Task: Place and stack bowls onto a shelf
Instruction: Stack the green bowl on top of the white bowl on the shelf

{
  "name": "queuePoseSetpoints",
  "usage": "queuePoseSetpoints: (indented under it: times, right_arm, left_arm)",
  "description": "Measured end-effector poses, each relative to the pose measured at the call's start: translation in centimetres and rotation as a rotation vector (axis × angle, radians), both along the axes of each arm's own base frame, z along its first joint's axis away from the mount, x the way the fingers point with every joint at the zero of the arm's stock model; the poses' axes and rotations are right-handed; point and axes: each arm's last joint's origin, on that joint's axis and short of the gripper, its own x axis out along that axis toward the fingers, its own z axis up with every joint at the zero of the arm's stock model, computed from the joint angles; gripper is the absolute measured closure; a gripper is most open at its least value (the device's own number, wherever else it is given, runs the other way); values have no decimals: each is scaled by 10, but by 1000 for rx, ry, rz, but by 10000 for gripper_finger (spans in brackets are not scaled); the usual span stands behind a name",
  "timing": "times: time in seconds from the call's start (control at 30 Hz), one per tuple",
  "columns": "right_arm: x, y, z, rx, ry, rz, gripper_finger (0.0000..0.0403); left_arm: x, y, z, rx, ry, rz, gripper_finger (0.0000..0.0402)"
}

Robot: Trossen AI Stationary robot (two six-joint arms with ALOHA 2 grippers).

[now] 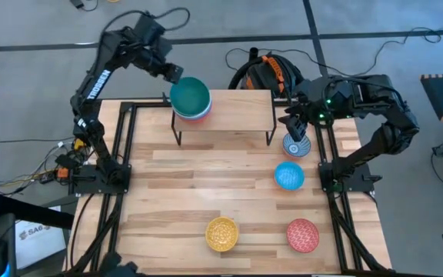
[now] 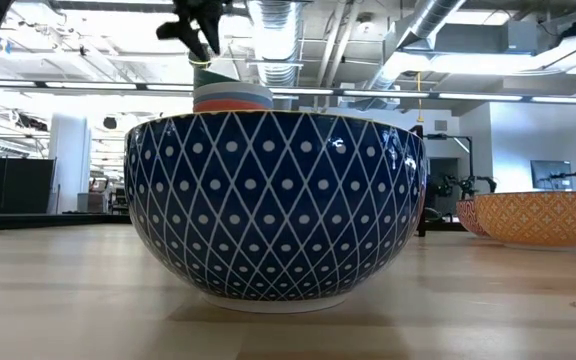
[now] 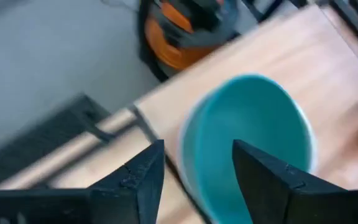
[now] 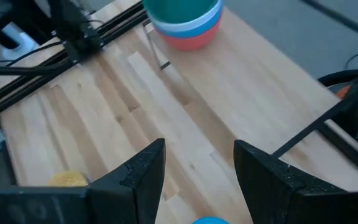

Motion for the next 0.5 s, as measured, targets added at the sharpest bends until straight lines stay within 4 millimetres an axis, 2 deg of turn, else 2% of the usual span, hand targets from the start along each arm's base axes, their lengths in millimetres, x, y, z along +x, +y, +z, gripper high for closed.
queuePoseSetpoints:
  times: [0.1, 0.2, 0.37, 0.5]
  right_arm:
    - [2, -1, -2, -22, 6, -21, 188]
    - [5, -1, -11, -19, 49, -30, 188]
    - [11, -2, -24, -9, 101, -36, 188]
    - [14, -2, -27, -8, 113, -35, 188]
  left_arm:
    - [2, -3, -1, 101, 123, 4, 230]
    - [10, 3, -19, 95, 223, 9, 237]
    - [15, 10, -35, 69, 258, 12, 254]
    - [16, 14, -43, 49, 272, 22, 266]
